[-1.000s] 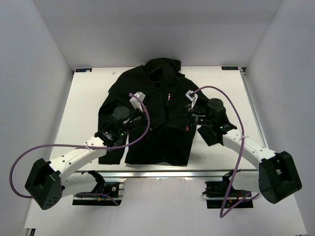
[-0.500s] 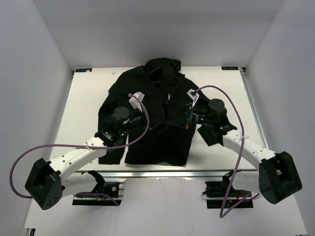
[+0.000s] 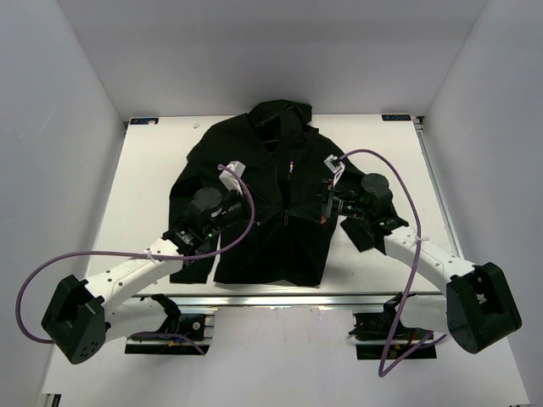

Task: Zip up the jacket

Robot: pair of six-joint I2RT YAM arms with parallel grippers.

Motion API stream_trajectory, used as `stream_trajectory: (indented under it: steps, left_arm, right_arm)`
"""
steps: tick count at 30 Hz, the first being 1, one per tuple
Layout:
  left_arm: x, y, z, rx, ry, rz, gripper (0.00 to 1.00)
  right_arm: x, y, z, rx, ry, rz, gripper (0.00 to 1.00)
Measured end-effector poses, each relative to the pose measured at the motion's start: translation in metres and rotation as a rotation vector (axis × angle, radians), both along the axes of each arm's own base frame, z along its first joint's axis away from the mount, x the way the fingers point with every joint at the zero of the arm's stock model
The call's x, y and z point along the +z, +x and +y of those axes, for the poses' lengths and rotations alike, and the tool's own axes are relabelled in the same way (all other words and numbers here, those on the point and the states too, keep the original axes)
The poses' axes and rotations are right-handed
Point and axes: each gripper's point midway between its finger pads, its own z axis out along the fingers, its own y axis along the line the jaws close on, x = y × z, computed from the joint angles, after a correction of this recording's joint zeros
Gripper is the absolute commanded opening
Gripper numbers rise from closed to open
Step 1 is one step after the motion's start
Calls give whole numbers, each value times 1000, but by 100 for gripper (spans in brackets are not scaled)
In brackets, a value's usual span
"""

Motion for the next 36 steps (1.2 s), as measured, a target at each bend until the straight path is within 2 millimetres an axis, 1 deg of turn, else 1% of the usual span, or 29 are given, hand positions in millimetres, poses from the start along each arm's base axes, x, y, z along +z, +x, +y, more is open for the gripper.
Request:
stream_trajectory:
  steps: [6, 17, 36]
  left_arm:
    - [8, 0, 3, 11, -17, -22, 0]
    - [14, 0, 2, 6, -35, -42, 0]
    - [6, -1, 1, -4, -5, -36, 0]
  right_arm:
    - [-9, -1, -1, 0, -29, 16, 0]
    - [-12, -5, 2, 20, -38, 0, 0]
    - [-14, -4, 0, 3, -54, -14, 0]
